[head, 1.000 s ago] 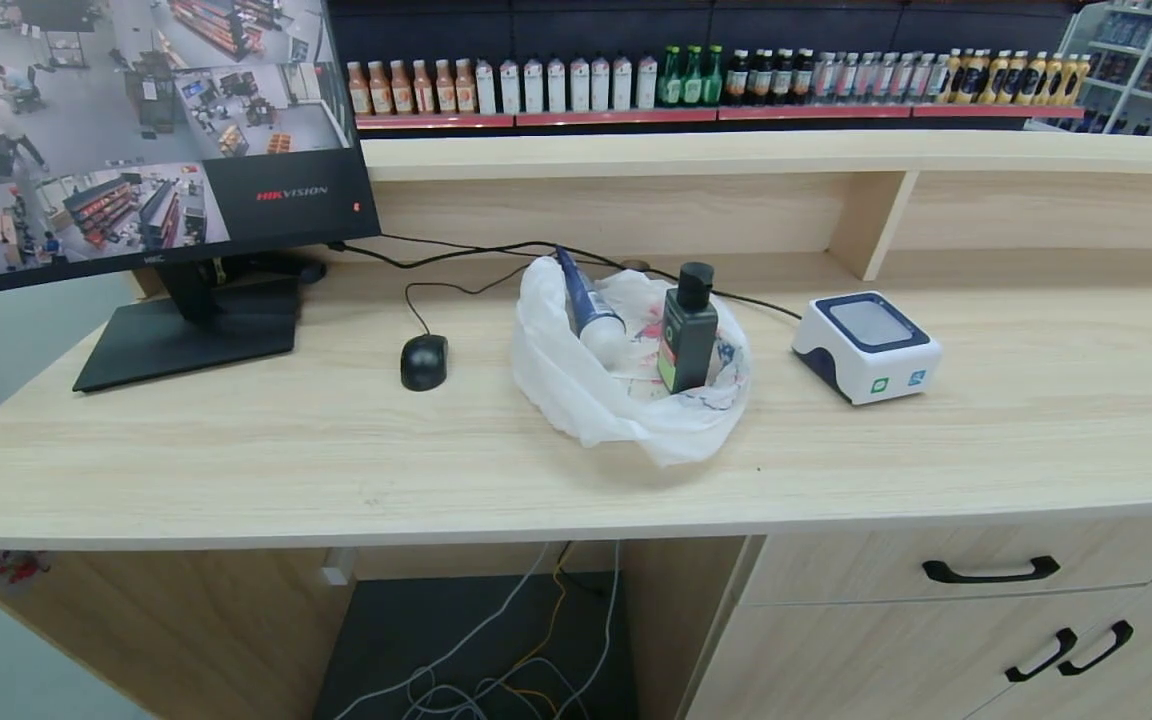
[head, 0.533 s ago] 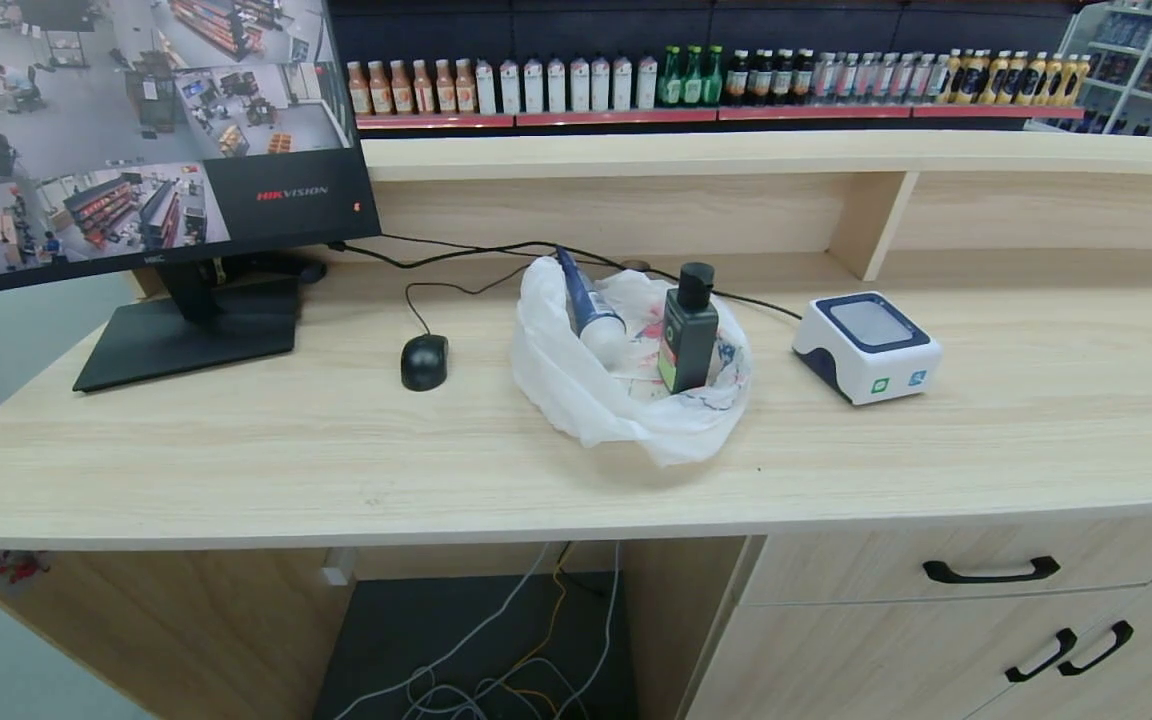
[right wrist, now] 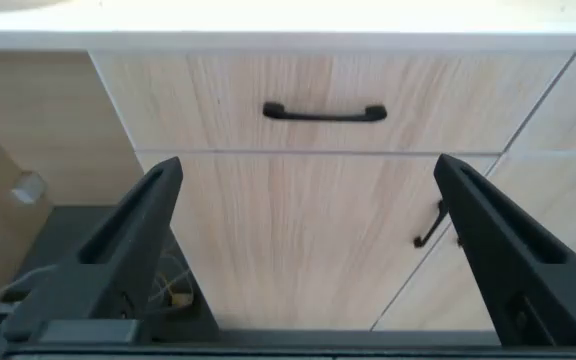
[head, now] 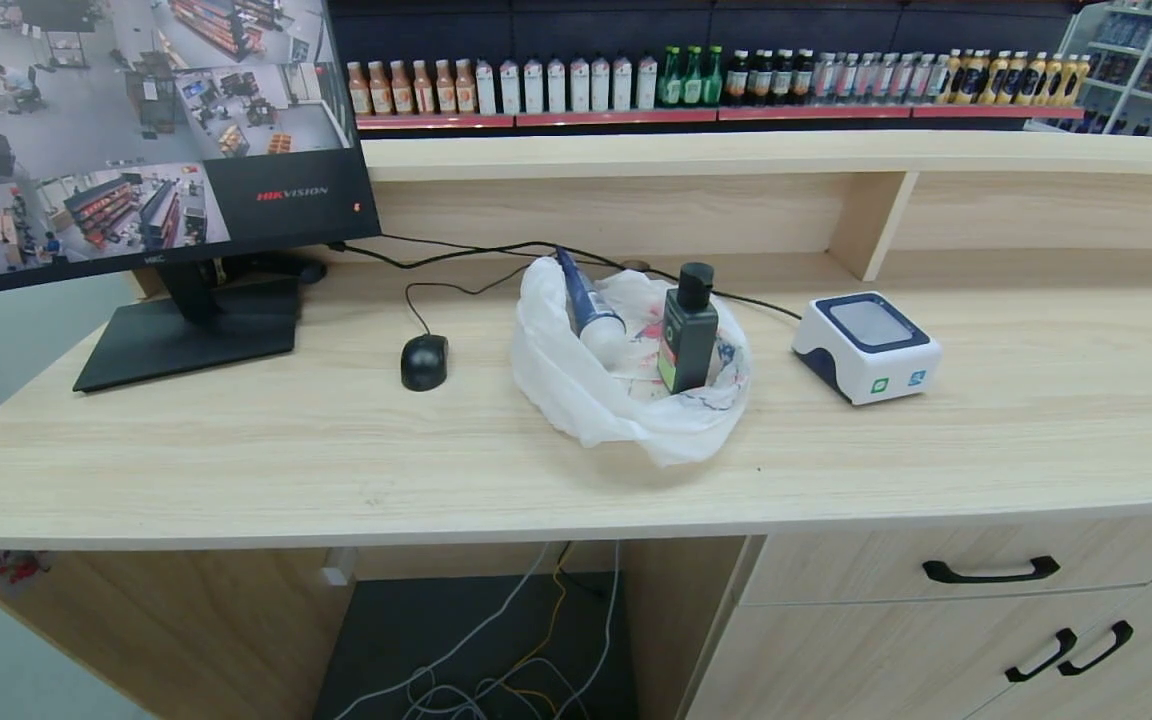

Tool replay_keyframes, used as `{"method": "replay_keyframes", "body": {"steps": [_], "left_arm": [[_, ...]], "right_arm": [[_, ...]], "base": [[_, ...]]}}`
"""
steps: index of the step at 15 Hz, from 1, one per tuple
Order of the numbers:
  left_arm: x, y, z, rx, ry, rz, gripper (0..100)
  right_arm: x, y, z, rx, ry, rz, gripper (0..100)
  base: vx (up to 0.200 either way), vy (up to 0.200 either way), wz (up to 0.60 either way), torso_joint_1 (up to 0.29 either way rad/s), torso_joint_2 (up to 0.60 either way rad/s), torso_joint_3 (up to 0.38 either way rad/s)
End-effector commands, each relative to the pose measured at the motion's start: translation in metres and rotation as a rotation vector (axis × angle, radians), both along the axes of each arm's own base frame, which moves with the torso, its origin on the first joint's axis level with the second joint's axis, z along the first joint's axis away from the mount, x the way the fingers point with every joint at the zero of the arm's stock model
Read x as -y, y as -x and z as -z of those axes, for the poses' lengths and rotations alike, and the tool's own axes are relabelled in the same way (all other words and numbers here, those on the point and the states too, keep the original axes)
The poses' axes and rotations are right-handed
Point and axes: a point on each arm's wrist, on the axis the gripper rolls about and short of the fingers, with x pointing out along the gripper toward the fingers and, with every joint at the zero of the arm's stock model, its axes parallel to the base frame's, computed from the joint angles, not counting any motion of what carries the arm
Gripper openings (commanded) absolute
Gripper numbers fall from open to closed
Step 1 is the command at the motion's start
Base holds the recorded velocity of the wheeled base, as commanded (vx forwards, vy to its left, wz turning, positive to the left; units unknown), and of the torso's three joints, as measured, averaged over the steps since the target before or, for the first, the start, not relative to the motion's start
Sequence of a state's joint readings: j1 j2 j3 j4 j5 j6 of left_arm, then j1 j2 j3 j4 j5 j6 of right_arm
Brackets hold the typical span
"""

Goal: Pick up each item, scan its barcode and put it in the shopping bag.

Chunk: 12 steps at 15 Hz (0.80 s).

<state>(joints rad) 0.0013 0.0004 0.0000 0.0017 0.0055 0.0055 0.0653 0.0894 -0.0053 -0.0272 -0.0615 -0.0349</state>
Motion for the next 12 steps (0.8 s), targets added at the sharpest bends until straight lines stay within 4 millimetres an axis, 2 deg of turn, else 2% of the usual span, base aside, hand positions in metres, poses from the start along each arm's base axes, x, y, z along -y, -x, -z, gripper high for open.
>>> {"method": "replay_keyframes", "body": {"steps": [1,8,11,12], "left_arm": [[0.0000,0.0000,0.0000,0.001,-0.001,-0.001,100],[0.0000,0.0000,0.0000,0.001,0.001,-0.001,100],[0.0000,0.0000,0.0000,0.001,0.001,-0.001,100],[0.0000,0.0000,0.0000,0.001,-0.001,-0.001,100]], "right_arm": [[-0.0001,0.0001,0.0034,-0.034,-0.005,-0.005,100],[-0.0003,0.0000,0.0037,-0.034,-0.005,-0.022,100],[-0.0003,0.0000,0.0037,-0.034,-0.005,-0.020,100],[-0.0003,0.0000,0.0037,-0.034,-0.005,-0.020,100]], "base": [[0.000,0.000,0.00,0.000,0.00,0.000],[0.000,0.000,0.00,0.000,0.00,0.000],[-0.200,0.000,0.00,0.006,0.01,0.005],[0.000,0.000,0.00,0.000,0.00,0.000]]}}
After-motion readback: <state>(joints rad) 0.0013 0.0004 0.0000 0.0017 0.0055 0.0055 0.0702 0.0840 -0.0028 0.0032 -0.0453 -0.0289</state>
